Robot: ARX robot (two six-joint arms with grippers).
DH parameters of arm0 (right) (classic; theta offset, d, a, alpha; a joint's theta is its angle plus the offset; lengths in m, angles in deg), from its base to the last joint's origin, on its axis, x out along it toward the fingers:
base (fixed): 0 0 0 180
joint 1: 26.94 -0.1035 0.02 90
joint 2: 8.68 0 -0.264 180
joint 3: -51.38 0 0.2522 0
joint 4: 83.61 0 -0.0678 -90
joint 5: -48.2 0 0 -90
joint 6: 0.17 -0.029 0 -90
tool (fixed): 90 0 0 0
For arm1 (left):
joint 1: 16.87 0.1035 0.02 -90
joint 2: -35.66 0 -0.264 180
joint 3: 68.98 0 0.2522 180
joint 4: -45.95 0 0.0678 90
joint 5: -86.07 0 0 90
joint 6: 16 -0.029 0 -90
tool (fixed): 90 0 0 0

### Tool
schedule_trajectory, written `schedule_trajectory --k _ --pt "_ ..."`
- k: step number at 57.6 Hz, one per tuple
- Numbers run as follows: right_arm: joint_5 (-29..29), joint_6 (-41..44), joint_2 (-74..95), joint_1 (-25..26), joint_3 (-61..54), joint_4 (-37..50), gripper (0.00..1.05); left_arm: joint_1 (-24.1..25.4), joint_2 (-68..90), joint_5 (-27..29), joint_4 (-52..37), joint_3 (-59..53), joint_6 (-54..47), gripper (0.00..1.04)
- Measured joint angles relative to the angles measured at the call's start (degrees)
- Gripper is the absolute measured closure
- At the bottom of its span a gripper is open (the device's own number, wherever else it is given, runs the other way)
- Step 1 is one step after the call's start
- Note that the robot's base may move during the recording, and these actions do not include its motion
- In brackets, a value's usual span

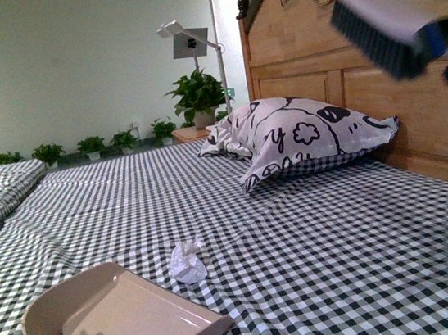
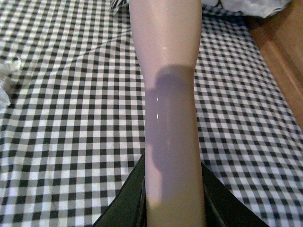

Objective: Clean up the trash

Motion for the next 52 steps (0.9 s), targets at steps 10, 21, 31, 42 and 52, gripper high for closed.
schedule_trajectory --k 10,21,31,42,52 --pt "-0.11 1.70 15.08 -0.11 8.02 0.90 0.85 0.00 0.00 0.00 0.00 0.00 -0.02 0.77" --pt "0.94 1.86 23.45 -1.20 15.34 1.38 0.85 0.00 0.00 0.00 0.00 0.00 -0.02 0.77" --pt "1.55 2.62 29.03 -3.04 19.41 1.03 0.85 0.00 0.00 0.00 0.00 0.00 -0.02 0.77" --pt "2.08 3.85 35.47 -5.81 23.76 -2.19 0.85 0.00 0.00 0.00 0.00 0.00 -0.02 0.77" --pt "-0.20 4.61 37.77 -7.02 27.80 -6.08 0.85 0.00 0.00 0.00 0.00 0.00 -0.04 0.77"
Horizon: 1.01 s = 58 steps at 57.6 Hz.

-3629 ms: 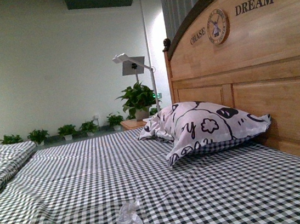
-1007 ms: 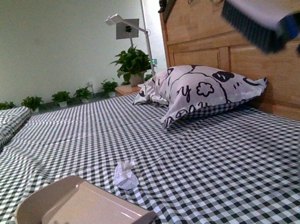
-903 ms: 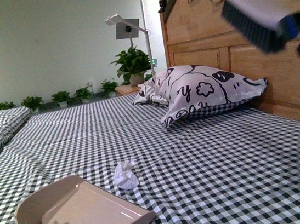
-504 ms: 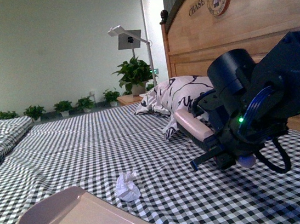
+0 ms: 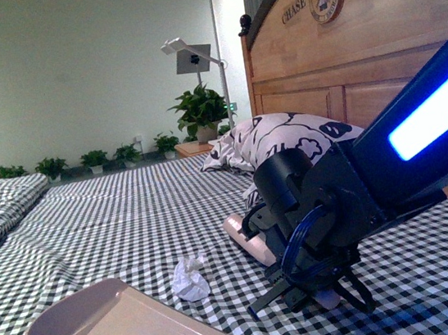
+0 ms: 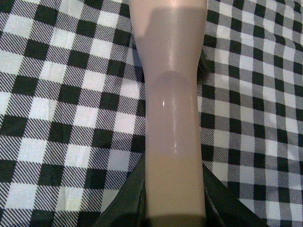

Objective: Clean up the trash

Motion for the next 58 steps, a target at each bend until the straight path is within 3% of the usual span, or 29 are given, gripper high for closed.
schedule_trajectory --k 6,19,25,43,58 --pt "-7.02 1.25 -1.09 -0.07 -0.68 -0.90 0.85 0.00 0.00 0.02 0.00 0.00 0.00 0.77" --pt "-33.88 7.17 -11.26 0.37 -8.41 -6.93 0.85 0.00 0.00 0.00 0.00 0.00 0.00 0.77" --pt "-40.33 9.49 -16.20 1.88 -9.18 -9.75 0.85 0.00 0.00 0.00 0.00 0.00 0.00 0.77" --pt "-35.60 9.70 -27.45 13.14 -18.49 -2.54 0.85 0.00 0.00 0.02 0.00 0.00 -0.02 0.77" --pt "-31.21 1.31 -36.06 18.34 -28.13 7.39 0.85 0.00 0.00 0.02 -0.02 0.00 -0.02 0.77"
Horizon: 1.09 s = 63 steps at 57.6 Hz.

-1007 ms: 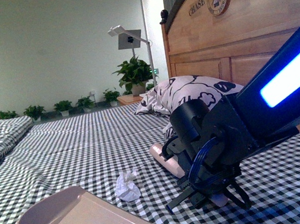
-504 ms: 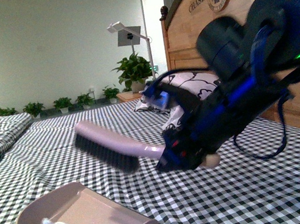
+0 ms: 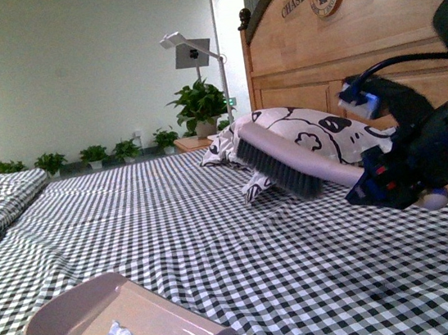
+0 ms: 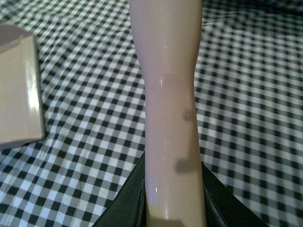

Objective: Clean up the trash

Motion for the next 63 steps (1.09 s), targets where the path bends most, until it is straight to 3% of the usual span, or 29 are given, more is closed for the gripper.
schedule_trajectory --k 2,10,14,27,43,53,63 --pt "-0.44 -1.09 -1.97 0.92 -1.20 0.61 0.85 0.00 0.00 0.11 -1.38 -0.31 1.11 0.77" --pt "-3.58 -6.23 -10.99 4.87 -5.77 1.16 0.85 -0.33 -0.74 3.52 -23.91 -7.85 14.97 0.77" --pt "-5.84 -8.28 -14.80 6.47 -7.32 0.96 0.85 -0.35 -1.90 4.57 -28.92 -9.68 21.20 0.77" --pt "-12.96 -12.09 -25.44 9.70 -9.55 -1.90 0.85 -0.13 -7.58 7.15 -33.31 -13.00 30.51 0.77" --pt "-17.68 -18.56 -37.88 10.67 -11.23 -3.32 0.85 1.31 -19.80 15.96 -42.45 -20.00 35.10 0.77" --pt "-15.80 -22.51 -43.28 8.24 -13.18 -3.19 0.85 1.05 -27.74 19.10 -45.46 -25.79 36.79 0.77" --pt "-9.88 -24.96 -48.68 4.00 -15.26 -3.19 0.85 1.03 -36.48 20.70 -45.33 -30.97 38.75 0.77"
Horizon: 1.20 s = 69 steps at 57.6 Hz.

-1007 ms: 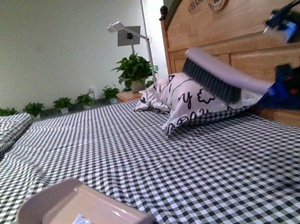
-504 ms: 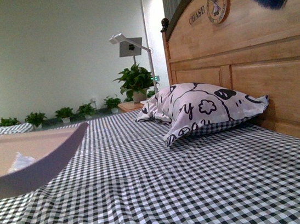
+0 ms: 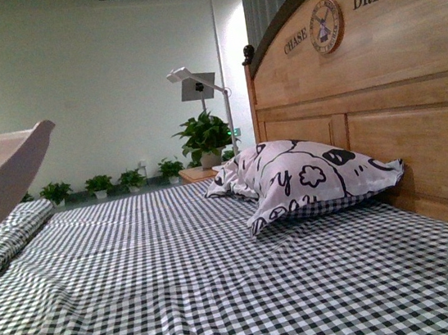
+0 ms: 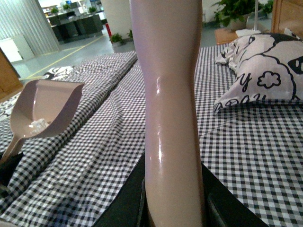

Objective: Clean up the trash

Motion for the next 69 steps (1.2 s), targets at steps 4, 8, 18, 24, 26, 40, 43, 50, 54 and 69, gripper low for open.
schedule_trajectory --k 4,8,18,24,26,40,43,50,54,69 --pt "3.80 0.11 -1.81 -1.55 -0.76 -0.11 0.85 -0.20 -3.23 0.98 0.04 -1.51 0.22 0.77" --pt "9.18 0.55 -3.56 -3.43 -1.53 -0.20 0.85 -0.87 -7.23 1.97 0.48 -3.28 0.44 0.77" --pt "23.23 2.49 -6.86 -8.70 -2.78 -1.77 0.85 -4.44 -16.44 2.97 3.32 -6.97 0.48 0.77" --pt "30.23 3.74 -9.09 -11.69 -3.17 -2.47 0.85 -6.86 -22.08 4.31 6.32 -8.50 0.57 0.77" --pt "32.02 4.00 -9.86 -12.55 -3.30 -2.82 0.85 -7.45 -23.67 4.87 7.26 -8.83 0.72 0.77" --pt "38.25 4.81 -14.97 -15.50 -4.48 -5.55 0.85 -10.78 -32.35 8.94 12.72 -10.60 2.32 0.77" --pt "38.23 4.83 -15.37 -15.30 -4.50 -5.55 0.85 -11.02 -33.31 9.27 13.35 -10.62 2.82 0.77" --pt "38.80 5.11 -15.58 -15.23 -5.79 -5.68 0.85 -12.00 -35.91 11.10 14.78 -11.02 3.67 0.77" --pt "39.80 5.46 -15.58 -15.34 -6.45 -6.14 0.85 -12.79 -37.27 11.69 15.76 -11.15 4.15 0.77" --pt "40.17 5.92 -15.87 -15.32 -6.51 -6.54 0.85 -13.14 -37.66 11.76 15.93 -11.17 4.46 0.77"
